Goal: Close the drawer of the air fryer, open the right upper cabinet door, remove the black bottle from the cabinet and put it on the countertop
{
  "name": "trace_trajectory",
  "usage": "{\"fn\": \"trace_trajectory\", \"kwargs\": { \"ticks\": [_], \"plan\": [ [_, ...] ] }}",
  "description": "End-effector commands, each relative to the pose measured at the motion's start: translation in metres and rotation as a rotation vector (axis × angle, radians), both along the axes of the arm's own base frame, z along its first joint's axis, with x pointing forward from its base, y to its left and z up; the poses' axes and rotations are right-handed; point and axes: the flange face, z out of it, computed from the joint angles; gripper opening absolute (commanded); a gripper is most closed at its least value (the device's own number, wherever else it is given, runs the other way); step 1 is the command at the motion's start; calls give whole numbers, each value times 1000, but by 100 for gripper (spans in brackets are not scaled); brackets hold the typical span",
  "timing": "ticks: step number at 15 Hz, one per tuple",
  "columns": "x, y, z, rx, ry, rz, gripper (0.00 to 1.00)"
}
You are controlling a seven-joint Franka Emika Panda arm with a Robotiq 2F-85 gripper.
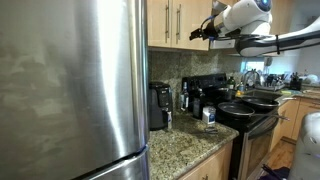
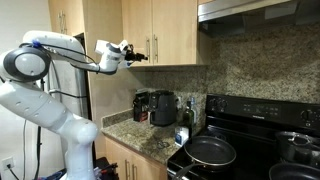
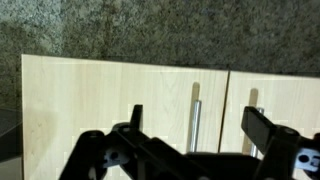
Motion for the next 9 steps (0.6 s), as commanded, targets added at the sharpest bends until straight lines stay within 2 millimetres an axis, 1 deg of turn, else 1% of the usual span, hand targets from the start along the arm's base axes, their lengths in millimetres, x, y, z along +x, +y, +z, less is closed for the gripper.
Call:
{"fn": "trace_trajectory", "kwargs": {
  "ticks": [1, 2, 3, 4, 5, 6, 7, 9],
  "plan": [
    [10, -25, 68, 141, -124, -64, 100],
    [15, -32, 87, 184, -166, -77, 100],
    [32, -37, 94, 233, -196, -79, 100],
    [42, -37, 104, 281, -221, -84, 100],
    [59, -33, 104, 294, -223, -91, 100],
    [68, -24, 103, 304, -220, -103, 100],
    [33, -39, 101, 283, -210, -107, 100],
    [59, -28, 97, 304, -196, -112, 100]
  ]
}}
